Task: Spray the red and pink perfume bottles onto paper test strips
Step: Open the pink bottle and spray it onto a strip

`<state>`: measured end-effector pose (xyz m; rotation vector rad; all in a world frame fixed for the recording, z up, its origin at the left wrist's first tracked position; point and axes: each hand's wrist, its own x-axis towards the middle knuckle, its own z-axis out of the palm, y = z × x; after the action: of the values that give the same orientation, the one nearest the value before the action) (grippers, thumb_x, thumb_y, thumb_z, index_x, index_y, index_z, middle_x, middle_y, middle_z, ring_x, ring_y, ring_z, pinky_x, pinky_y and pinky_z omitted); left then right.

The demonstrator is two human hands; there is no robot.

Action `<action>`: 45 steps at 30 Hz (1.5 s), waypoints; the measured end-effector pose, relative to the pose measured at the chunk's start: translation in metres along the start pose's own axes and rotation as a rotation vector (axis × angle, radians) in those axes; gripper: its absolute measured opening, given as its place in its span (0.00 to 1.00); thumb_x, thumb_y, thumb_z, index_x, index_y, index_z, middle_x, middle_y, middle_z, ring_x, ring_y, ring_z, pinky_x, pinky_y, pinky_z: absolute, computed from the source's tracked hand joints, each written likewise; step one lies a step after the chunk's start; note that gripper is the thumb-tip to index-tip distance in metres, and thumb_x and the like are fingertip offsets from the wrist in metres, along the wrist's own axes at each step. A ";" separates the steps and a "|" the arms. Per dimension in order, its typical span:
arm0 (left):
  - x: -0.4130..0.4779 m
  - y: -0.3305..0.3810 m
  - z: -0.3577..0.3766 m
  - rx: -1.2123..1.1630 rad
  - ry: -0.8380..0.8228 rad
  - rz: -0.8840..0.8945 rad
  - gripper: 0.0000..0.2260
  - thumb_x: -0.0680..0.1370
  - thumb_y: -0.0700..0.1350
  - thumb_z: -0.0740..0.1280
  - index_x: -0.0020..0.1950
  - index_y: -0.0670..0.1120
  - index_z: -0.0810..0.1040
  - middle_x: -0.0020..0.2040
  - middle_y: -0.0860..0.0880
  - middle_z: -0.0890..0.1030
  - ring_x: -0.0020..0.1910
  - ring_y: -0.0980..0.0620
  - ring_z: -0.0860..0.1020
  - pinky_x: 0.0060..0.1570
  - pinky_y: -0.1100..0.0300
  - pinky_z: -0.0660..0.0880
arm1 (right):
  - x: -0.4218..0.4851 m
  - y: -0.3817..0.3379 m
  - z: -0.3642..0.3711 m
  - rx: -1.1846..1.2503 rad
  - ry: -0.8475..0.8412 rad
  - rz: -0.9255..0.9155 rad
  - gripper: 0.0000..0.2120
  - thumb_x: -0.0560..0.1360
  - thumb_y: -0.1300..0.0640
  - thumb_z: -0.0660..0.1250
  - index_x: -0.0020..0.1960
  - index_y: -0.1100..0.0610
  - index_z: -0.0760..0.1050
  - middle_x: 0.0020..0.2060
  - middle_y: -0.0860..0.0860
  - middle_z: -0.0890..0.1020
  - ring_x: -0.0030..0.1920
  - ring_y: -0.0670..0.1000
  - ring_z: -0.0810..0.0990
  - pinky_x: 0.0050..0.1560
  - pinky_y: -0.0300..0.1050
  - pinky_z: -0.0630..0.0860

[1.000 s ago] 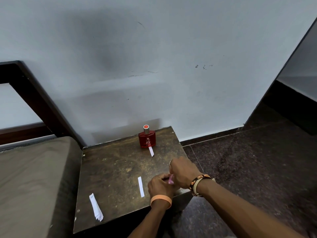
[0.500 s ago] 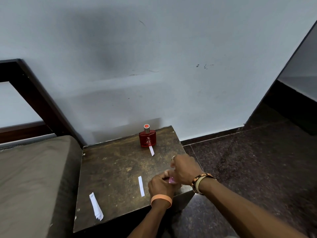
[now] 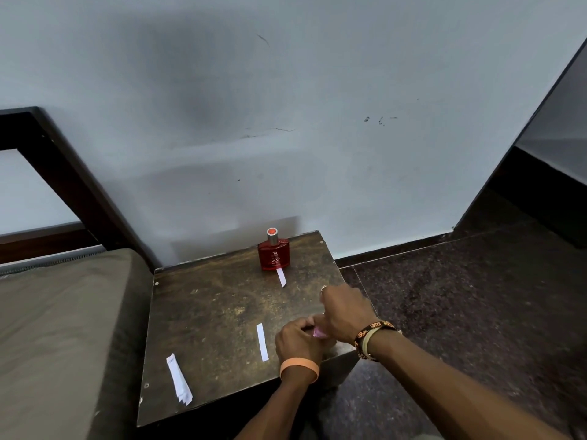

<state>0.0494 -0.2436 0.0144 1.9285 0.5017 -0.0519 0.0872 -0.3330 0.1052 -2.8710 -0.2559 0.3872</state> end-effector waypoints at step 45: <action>-0.005 0.005 -0.004 0.010 -0.015 -0.023 0.06 0.61 0.46 0.77 0.37 0.52 0.85 0.30 0.56 0.82 0.31 0.62 0.80 0.29 0.71 0.72 | -0.001 0.000 -0.003 0.032 0.000 0.060 0.18 0.71 0.45 0.74 0.51 0.58 0.80 0.46 0.54 0.82 0.49 0.57 0.81 0.48 0.48 0.79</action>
<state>0.0462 -0.2433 0.0213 1.9310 0.5140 -0.0840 0.0874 -0.3335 0.1081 -2.8526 -0.1617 0.3982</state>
